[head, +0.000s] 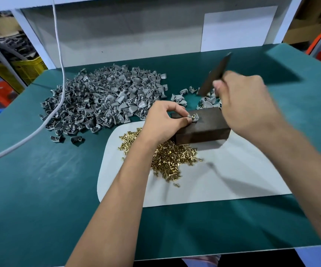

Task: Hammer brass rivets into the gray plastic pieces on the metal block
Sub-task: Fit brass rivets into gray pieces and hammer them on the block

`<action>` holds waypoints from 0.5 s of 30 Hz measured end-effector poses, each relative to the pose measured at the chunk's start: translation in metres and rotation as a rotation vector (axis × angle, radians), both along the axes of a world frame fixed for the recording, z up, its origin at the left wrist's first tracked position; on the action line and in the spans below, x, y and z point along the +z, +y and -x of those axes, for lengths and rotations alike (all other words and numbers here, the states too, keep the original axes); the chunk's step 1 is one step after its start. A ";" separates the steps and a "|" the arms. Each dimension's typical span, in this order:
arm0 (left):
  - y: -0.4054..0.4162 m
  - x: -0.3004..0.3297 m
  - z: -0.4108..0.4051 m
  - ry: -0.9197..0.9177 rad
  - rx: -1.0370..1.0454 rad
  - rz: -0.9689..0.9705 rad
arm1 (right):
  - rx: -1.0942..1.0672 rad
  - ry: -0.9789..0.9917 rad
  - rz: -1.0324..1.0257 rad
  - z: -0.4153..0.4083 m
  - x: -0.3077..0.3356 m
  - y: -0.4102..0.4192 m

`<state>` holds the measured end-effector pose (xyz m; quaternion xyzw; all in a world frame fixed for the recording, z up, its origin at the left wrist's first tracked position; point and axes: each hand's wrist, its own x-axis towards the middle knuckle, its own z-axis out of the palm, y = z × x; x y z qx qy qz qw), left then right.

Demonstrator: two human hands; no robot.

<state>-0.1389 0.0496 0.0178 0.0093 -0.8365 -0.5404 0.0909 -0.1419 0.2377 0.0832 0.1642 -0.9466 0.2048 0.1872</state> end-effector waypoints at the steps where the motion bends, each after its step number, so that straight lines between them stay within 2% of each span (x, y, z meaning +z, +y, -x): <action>1: 0.000 0.000 0.000 0.001 -0.002 -0.001 | 0.013 -0.011 0.017 -0.003 -0.004 -0.004; 4: 0.000 0.001 -0.001 0.002 -0.006 -0.026 | 0.081 -0.186 -0.203 -0.002 -0.012 -0.008; 6: 0.001 0.002 -0.002 0.002 0.007 -0.004 | 0.042 -0.168 -0.262 0.006 -0.001 -0.003; 9: -0.001 0.001 0.000 -0.001 0.000 0.041 | -0.008 0.018 -0.020 0.006 0.003 -0.003; 10: -0.002 0.000 0.001 0.003 0.000 0.044 | 0.015 0.020 0.003 0.003 0.001 -0.007; 13: -0.001 0.001 0.000 -0.004 -0.004 -0.013 | 0.107 -0.156 -0.244 -0.001 -0.011 -0.013; 15: 0.001 0.003 -0.003 -0.002 0.005 -0.002 | 0.085 -0.185 -0.294 0.004 -0.002 -0.008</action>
